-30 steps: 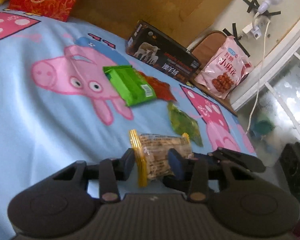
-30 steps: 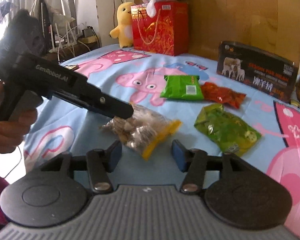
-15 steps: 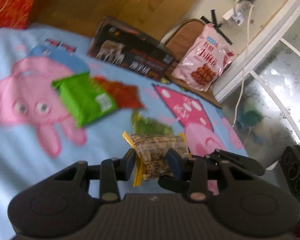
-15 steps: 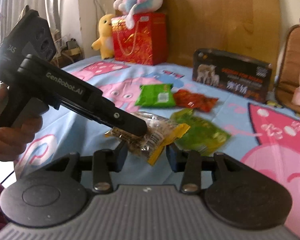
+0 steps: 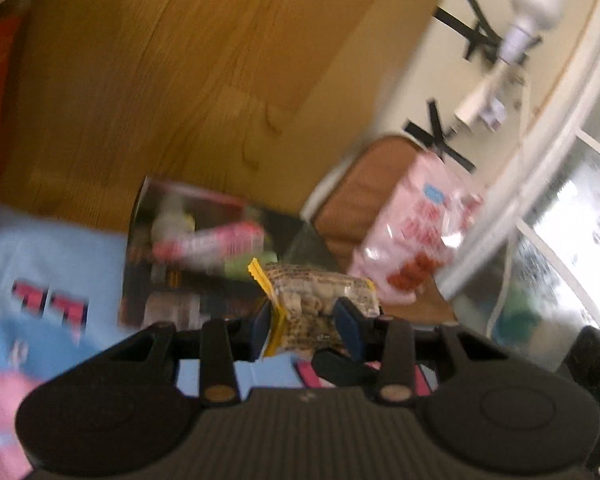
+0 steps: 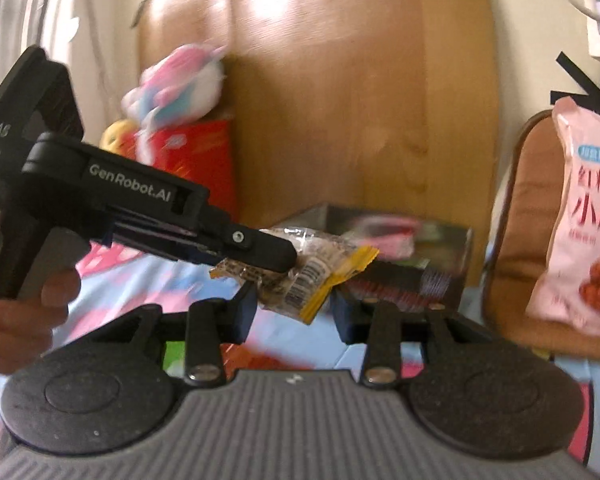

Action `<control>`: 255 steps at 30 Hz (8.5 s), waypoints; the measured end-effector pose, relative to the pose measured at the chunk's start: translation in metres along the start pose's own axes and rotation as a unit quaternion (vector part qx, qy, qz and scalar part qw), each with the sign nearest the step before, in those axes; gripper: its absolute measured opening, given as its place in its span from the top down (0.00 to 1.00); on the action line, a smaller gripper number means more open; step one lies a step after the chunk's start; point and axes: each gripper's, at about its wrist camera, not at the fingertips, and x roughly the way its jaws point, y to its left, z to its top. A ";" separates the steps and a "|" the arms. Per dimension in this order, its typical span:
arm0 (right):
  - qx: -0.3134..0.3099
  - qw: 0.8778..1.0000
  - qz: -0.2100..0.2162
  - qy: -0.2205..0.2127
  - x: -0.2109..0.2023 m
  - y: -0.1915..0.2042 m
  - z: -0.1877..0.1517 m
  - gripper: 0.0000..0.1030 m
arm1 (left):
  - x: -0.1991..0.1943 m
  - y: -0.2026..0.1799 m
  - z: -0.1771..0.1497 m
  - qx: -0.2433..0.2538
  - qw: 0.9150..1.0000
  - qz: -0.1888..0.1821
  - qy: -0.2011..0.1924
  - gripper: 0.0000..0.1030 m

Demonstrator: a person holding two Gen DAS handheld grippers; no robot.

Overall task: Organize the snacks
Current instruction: 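Carry the peanut bag into the black tin box and open the left gripper, then grasp the green leaf-print packet with the left gripper, then lower the leaf-print packet into the black tin box and release it, then grasp the orange-red snack packet with the right gripper, then carry the orange-red packet into the black tin box and release it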

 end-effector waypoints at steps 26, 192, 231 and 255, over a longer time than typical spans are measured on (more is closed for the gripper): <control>0.082 0.990 0.046 0.109 -0.059 -0.030 -0.080 0.35 | -0.030 0.005 -0.088 0.018 0.996 0.005 0.087 0.59; 0.415 0.905 -0.008 0.089 -0.028 -0.062 -0.088 0.62 | -0.014 0.039 -0.119 -0.100 0.990 0.010 0.102 0.90; 0.504 0.860 0.073 0.038 -0.059 -0.090 -0.079 0.92 | -0.037 0.039 -0.107 -0.163 0.979 -0.105 0.061 0.27; 0.367 0.930 0.027 -0.009 0.090 -0.109 0.037 0.93 | 0.039 0.046 0.037 -0.070 0.998 0.001 -0.003 0.46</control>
